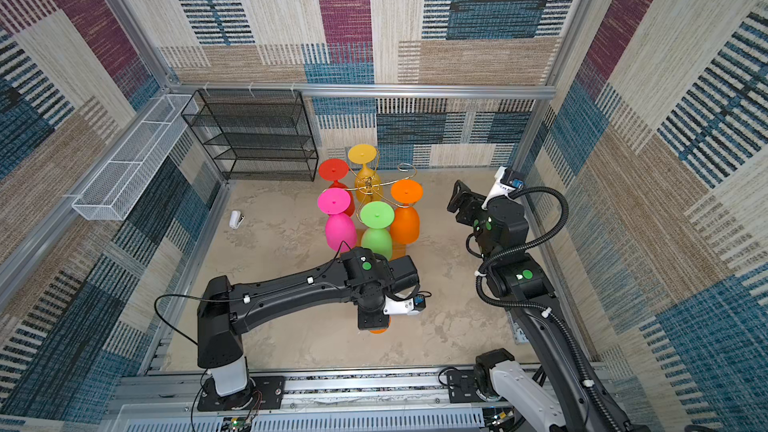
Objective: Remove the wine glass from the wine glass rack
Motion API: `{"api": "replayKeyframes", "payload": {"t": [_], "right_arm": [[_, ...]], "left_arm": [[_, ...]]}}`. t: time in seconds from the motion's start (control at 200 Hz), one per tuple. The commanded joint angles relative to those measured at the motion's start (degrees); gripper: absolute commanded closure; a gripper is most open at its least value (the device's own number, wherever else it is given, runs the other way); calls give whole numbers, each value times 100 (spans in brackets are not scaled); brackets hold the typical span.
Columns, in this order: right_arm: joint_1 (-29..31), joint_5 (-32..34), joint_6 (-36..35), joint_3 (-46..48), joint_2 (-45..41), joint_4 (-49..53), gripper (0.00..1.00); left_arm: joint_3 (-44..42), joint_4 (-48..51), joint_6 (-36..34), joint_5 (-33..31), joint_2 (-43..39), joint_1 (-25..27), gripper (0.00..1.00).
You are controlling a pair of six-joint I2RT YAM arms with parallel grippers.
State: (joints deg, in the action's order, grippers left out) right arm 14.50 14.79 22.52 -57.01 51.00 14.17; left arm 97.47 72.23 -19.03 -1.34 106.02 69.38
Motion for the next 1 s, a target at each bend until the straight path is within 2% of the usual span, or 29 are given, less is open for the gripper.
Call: {"api": "replayKeyframes", "payload": {"t": [0.0, 0.22, 0.536, 0.756, 0.886, 0.996], "right_arm": [[-16, -90, 50, 15, 1, -220, 7], [-29, -344, 64, 15, -38, -257, 7], [-198, -1573, 733, 242, -387, -810, 11], [-505, -3493, 1510, 322, -108, -1424, 13], [-679, -4177, 1964, 518, 66, -1896, 14], [-722, -4526, 2153, 585, 205, -2132, 16]], "left_arm": [[100, 192, 7, -190, -79, -13, 66], [427, 231, 124, -334, -551, 13, 56], [697, 61, 443, -1010, -1899, 117, 56], [-69, -1448, 685, -1019, -3479, 119, 56], [-714, -2277, 779, -1759, -4357, 110, 49], [-1212, -2910, 764, -2482, -4931, 103, 47]]}}
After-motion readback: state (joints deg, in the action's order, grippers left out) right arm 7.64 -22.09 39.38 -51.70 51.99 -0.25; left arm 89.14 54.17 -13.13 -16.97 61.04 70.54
